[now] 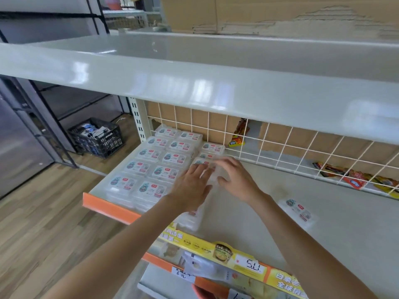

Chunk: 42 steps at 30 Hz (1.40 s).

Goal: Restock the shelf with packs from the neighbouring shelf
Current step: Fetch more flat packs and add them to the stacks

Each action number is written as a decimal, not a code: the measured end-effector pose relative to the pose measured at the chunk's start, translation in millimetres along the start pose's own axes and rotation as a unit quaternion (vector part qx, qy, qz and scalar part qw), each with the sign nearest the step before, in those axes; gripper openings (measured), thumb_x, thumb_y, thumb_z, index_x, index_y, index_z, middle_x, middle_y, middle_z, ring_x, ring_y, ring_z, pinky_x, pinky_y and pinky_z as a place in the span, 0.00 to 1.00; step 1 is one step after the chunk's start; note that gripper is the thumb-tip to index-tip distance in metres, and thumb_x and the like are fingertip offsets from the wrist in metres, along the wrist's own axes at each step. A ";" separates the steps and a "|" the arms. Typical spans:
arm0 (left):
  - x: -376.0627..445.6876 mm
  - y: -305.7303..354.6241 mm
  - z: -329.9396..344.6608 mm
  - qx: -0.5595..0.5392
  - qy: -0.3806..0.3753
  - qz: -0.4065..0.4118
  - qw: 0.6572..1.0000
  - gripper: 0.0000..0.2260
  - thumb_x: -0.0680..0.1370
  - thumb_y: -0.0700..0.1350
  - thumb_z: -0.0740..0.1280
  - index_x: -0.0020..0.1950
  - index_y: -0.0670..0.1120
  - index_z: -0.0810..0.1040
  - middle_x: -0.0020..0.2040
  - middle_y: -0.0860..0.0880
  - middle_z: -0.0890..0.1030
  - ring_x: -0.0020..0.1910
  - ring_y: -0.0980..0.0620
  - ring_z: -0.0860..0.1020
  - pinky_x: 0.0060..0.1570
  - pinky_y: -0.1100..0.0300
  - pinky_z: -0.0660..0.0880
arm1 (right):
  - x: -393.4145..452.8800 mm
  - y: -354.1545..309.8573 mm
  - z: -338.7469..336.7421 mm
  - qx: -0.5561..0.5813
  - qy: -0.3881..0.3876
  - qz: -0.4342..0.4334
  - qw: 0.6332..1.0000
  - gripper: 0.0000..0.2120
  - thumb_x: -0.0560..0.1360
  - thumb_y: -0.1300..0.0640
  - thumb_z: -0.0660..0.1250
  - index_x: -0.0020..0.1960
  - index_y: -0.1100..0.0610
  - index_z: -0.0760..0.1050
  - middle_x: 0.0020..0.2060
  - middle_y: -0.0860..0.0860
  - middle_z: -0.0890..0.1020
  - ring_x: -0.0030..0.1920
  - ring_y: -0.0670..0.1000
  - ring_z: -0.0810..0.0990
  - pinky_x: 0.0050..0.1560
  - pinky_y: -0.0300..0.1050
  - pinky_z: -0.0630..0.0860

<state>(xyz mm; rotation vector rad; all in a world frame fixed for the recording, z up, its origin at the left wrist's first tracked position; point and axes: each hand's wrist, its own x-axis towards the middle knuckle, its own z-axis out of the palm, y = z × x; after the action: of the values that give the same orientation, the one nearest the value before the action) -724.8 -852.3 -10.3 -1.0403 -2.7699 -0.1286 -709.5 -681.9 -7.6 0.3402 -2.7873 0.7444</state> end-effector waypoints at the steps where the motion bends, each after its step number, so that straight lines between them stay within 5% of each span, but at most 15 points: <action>1: 7.2 -1.8 -0.1 0.003 -0.008 -0.001 1.000 0.23 0.81 0.53 0.53 0.74 0.47 0.55 0.74 0.48 0.57 0.73 0.48 0.55 0.69 0.56 0.55 | -4.3 3.5 -2.7 -0.009 0.012 0.018 1.000 0.21 0.74 0.61 0.64 0.67 0.56 0.69 0.65 0.50 0.69 0.66 0.50 0.65 0.63 0.40 0.63; 8: 68.8 -19.4 14.9 -0.018 -0.066 -0.031 0.997 0.29 0.80 0.53 0.56 0.75 0.41 0.49 0.74 0.44 0.52 0.74 0.44 0.48 0.71 0.48 0.59 | -59.5 27.3 -13.5 -0.048 0.014 0.092 0.994 0.16 0.76 0.60 0.61 0.63 0.57 0.72 0.60 0.49 0.71 0.61 0.50 0.69 0.58 0.39 0.68; 18: 100.7 0.8 17.4 -0.037 -0.049 -0.021 0.998 0.25 0.79 0.48 0.57 0.73 0.41 0.56 0.73 0.42 0.57 0.73 0.44 0.54 0.69 0.49 0.59 | -131.8 59.7 -41.0 -0.182 0.101 0.218 0.953 0.13 0.69 0.62 0.68 0.53 0.56 0.78 0.54 0.53 0.76 0.56 0.58 0.74 0.51 0.50 0.69; 22: 71.2 41.3 22.6 -0.116 0.003 0.055 0.992 0.19 0.78 0.42 0.59 0.69 0.43 0.66 0.69 0.45 0.66 0.69 0.47 0.64 0.66 0.55 0.61 | -150.6 69.0 -42.1 -0.192 0.048 0.328 0.924 0.20 0.74 0.49 0.63 0.65 0.50 0.68 0.64 0.53 0.66 0.64 0.56 0.64 0.62 0.50 0.65; 28: 21.2 101.2 44.9 -0.260 -0.048 0.121 0.957 0.23 0.74 0.45 0.65 0.68 0.43 0.67 0.65 0.46 0.69 0.64 0.47 0.67 0.63 0.60 0.63 | -160.9 54.3 -20.6 -0.004 0.047 0.237 0.970 0.27 0.70 0.54 0.69 0.66 0.56 0.65 0.60 0.50 0.69 0.59 0.50 0.68 0.55 0.39 0.68; 33: 8.5 102.6 61.8 -0.182 -0.048 0.191 0.963 0.28 0.72 0.55 0.61 0.69 0.44 0.66 0.67 0.47 0.69 0.68 0.45 0.63 0.65 0.50 0.67 | -161.3 44.9 -2.8 0.099 0.082 0.192 0.973 0.32 0.65 0.51 0.71 0.64 0.63 0.64 0.56 0.49 0.66 0.51 0.45 0.70 0.48 0.21 0.64; 38: 21.6 88.0 34.9 -0.160 -0.016 0.172 0.972 0.27 0.72 0.45 0.70 0.68 0.44 0.67 0.66 0.47 0.69 0.66 0.48 0.64 0.66 0.56 0.62 | -158.6 48.7 0.9 0.016 0.036 0.186 0.982 0.23 0.72 0.58 0.65 0.65 0.59 0.66 0.61 0.52 0.68 0.56 0.52 0.73 0.52 0.41 0.72; 42: 29.9 43.1 8.4 -0.175 0.045 0.102 0.978 0.26 0.72 0.42 0.70 0.69 0.43 0.67 0.66 0.46 0.69 0.67 0.47 0.65 0.67 0.58 0.57 | -142.8 35.0 12.6 -0.133 0.048 0.080 0.987 0.14 0.67 0.54 0.55 0.46 0.51 0.77 0.47 0.46 0.79 0.48 0.47 0.72 0.39 0.41 0.76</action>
<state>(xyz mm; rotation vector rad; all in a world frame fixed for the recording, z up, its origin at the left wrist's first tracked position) -719.6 -799.4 -11.8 -1.3557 -2.5952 -0.6368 -586.5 -635.8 -74.8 0.0302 -2.7966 0.3980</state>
